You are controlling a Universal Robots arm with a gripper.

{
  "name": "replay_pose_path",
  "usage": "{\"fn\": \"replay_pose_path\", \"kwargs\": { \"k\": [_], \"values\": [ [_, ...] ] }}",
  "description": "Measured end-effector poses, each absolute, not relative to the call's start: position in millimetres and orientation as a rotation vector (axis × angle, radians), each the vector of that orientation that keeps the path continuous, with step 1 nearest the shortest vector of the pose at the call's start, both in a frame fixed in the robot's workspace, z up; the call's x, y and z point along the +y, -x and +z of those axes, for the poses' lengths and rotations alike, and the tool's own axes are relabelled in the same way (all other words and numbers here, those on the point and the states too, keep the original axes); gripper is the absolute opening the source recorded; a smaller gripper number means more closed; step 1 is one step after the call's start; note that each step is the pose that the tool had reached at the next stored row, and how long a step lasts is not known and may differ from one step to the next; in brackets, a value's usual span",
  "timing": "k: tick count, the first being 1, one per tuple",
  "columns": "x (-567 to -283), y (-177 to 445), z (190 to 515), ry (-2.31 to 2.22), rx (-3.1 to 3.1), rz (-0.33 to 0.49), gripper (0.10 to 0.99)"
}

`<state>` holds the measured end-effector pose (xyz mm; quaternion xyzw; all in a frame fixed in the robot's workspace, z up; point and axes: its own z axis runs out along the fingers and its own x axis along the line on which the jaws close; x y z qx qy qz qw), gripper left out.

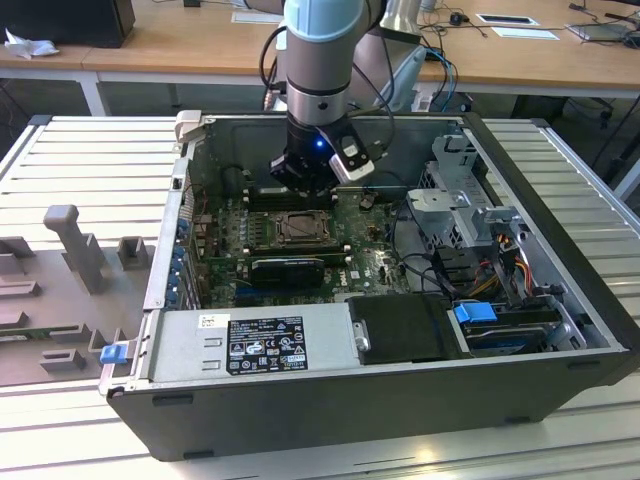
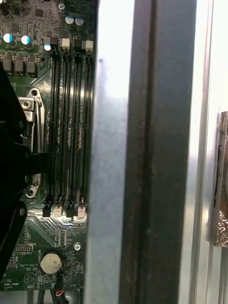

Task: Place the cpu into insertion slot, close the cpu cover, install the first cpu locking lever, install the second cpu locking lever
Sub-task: 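Install the second cpu locking lever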

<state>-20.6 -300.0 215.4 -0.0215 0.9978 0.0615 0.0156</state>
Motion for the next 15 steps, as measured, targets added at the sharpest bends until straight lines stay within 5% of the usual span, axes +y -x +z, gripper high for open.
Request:
{"fn": "replay_pose_path", "kwargs": {
  "k": [15],
  "values": [
    [-308.2,20.6,216.9,0.065,3.104,0.191,0.106]
  ]
}}
